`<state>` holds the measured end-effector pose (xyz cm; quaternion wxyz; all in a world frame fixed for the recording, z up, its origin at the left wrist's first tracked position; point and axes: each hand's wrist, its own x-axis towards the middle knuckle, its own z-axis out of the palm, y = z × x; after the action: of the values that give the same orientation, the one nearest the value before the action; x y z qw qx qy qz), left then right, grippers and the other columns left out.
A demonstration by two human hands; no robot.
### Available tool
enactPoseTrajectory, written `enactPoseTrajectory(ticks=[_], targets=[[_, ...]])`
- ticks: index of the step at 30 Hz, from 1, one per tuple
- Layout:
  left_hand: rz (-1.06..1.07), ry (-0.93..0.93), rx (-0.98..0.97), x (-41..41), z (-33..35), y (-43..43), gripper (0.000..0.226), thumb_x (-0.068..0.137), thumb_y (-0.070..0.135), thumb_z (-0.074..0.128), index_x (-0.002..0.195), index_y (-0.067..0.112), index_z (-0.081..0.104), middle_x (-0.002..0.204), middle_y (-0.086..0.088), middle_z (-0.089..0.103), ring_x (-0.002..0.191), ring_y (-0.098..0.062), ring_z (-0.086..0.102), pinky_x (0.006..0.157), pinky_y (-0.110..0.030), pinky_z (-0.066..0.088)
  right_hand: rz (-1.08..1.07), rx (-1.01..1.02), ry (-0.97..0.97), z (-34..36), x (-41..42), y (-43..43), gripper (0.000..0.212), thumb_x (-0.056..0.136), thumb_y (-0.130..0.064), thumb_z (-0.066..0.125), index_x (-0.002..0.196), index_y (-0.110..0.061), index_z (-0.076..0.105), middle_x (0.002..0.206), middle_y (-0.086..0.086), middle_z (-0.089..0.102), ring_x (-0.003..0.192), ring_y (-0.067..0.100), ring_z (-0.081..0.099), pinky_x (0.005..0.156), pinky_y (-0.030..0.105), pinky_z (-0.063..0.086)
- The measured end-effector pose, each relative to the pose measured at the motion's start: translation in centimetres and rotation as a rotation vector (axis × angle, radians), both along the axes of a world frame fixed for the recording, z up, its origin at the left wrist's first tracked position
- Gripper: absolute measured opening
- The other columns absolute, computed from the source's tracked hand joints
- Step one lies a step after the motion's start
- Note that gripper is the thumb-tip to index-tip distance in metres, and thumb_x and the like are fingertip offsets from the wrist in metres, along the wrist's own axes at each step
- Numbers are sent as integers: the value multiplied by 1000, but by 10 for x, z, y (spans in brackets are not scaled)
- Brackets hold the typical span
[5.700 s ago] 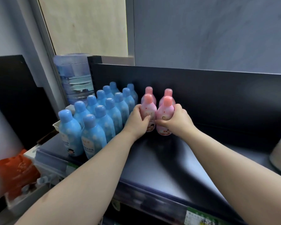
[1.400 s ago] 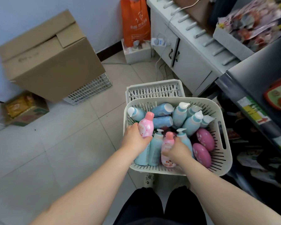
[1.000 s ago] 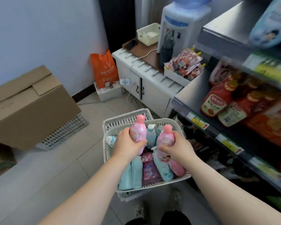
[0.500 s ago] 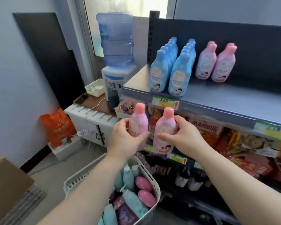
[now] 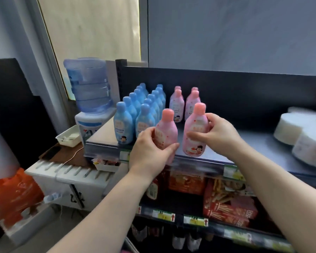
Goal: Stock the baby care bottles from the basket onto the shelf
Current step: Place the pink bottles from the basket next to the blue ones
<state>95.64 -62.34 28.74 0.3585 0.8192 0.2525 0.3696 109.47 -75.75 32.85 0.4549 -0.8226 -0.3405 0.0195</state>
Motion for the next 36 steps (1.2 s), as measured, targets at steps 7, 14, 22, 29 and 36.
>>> enactPoseTrajectory(ticks=[7,14,22,29,36], targets=[[70,84,27,64,7,-7,59,68,47,78,116,22,54,111,4,55,100,-17,56,86,-28,45,-25,-59,-68,11,75,12,41,66,-40,83,96,-25,60,84,-8,66,79,11,65,68,31,56],[214,182,-7,101,1,1,60,68,49,76,115,20,51,117,0,57,107,-23,58,90,-38,49,37,-209,-132,0,124,60,55,66,-47,79,107,-19,54,94,-1,63,84,16,61,67,30,52],[294,180,-10,118,1,4,66,70,47,77,120,15,47,121,-3,54,110,-23,56,87,-32,45,94,-172,-161,-12,136,107,43,79,-43,65,107,-13,56,91,-2,63,84,17,62,69,31,49],[299,234,71,127,1,5,82,76,46,73,139,13,31,135,-8,45,118,-26,52,92,-32,43,283,-347,-179,-4,143,102,25,78,-32,68,96,-19,56,78,-3,61,84,18,61,73,28,49],[309,262,81,140,4,10,77,77,44,73,133,9,33,131,-12,46,111,-29,56,88,-34,44,249,-221,-170,-11,143,106,18,86,-25,64,93,-9,59,74,-6,55,77,12,57,64,16,40]])
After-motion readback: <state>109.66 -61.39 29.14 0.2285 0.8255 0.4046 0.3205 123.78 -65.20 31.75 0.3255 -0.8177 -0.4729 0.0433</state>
